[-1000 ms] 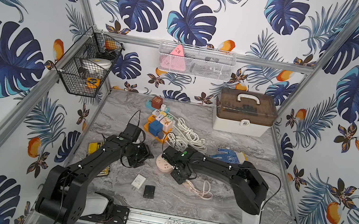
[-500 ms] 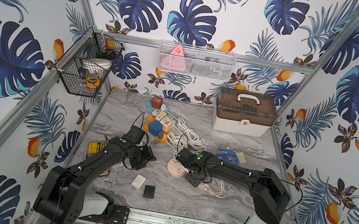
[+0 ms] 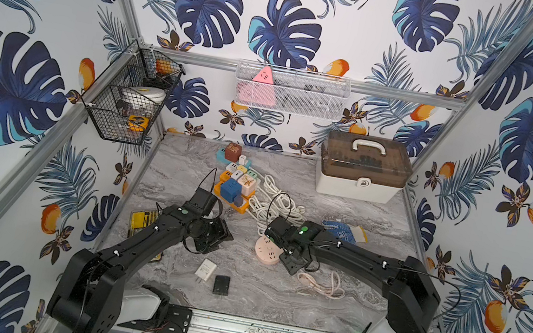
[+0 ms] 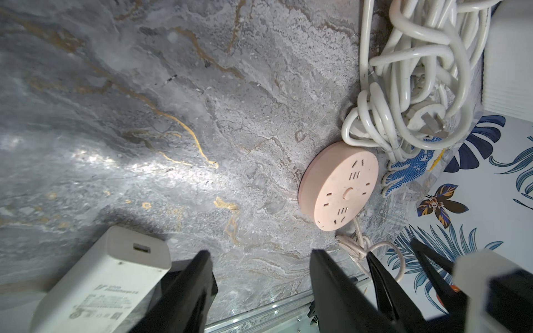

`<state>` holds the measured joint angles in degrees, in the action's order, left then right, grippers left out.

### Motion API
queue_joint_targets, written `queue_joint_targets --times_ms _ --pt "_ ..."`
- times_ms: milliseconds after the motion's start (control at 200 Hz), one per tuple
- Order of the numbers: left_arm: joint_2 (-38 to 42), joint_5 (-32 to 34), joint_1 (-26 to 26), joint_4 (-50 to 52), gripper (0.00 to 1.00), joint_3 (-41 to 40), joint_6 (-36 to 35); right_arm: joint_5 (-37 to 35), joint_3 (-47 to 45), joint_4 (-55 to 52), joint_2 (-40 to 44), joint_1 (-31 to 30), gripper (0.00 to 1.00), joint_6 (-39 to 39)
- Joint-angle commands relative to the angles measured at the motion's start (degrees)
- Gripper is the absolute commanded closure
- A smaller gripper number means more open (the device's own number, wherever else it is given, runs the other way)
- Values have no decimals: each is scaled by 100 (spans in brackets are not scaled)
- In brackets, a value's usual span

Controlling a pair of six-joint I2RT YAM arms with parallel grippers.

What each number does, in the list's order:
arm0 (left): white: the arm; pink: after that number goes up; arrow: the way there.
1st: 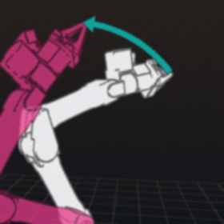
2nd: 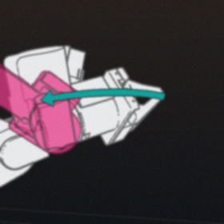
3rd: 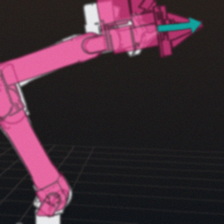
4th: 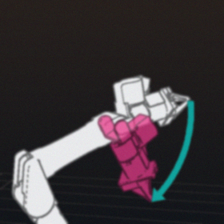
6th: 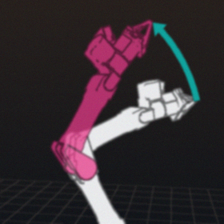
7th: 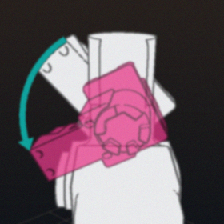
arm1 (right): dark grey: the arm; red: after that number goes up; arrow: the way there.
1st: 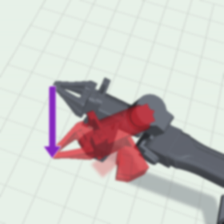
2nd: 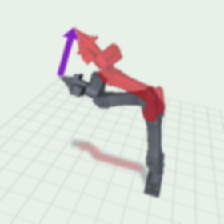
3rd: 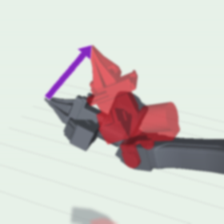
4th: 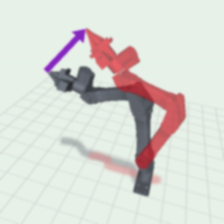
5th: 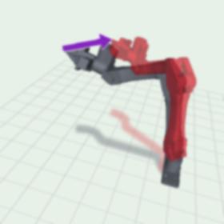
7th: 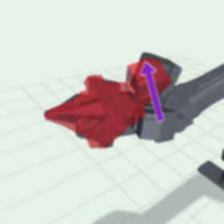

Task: Pull the plug off the socket
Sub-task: Move the socket to the center of the board.

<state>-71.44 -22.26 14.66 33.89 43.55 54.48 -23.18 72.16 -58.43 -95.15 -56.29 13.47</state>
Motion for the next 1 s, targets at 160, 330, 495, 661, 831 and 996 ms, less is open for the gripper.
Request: queue_joint_targets --times_ms 160,330,495,661,831,996 --pt "114 -21 274 -66 38 91 48 925 -388 -388 1514 -14 30 5678" --pt "422 -309 751 -618 37 40 -320 1424 -1151 91 1887 58 31 8112" --pt "865 -91 1173 -189 37 176 -1145 1892 -912 -615 1321 166 36 9945" --pt "1237 -142 1254 38 38 12 -1317 2252 -1633 320 1330 367 34 11076" --pt "1457 -173 1270 165 38 -47 -1327 2142 -2008 1254 1257 918 32 11268" --pt "1479 -199 1278 371 38 14 -1466 2169 -1770 1294 999 980 31 11476"
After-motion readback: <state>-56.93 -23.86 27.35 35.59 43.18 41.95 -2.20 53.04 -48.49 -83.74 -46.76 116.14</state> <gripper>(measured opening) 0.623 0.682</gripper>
